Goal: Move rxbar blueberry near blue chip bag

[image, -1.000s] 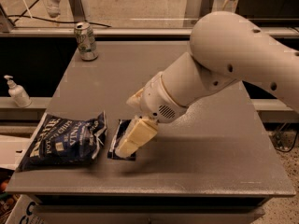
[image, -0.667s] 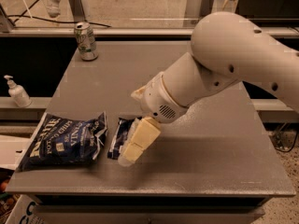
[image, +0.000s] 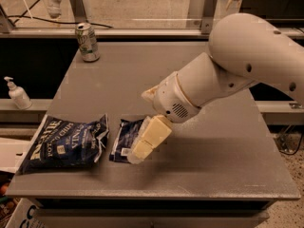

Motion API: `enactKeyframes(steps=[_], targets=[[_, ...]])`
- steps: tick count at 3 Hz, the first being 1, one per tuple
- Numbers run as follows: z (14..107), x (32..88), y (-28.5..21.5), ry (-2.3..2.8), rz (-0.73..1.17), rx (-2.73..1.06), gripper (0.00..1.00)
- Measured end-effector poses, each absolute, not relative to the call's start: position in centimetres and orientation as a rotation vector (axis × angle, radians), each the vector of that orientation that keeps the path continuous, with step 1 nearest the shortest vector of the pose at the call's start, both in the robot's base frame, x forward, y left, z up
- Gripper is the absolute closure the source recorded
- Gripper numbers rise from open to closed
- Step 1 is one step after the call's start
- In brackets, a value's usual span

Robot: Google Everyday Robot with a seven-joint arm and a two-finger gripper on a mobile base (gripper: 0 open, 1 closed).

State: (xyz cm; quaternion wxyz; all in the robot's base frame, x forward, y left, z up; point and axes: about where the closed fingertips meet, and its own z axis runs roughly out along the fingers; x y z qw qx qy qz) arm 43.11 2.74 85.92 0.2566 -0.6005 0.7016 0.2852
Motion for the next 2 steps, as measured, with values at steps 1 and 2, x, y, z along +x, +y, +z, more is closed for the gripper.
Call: enactKeyframes(steps=[1,2], targets=[[86.3,44.3,0.1,1.911,0.834,-1.546,0.00],[86.2,45.9,-3.8,1.927,0.877,-1.450,0.00]])
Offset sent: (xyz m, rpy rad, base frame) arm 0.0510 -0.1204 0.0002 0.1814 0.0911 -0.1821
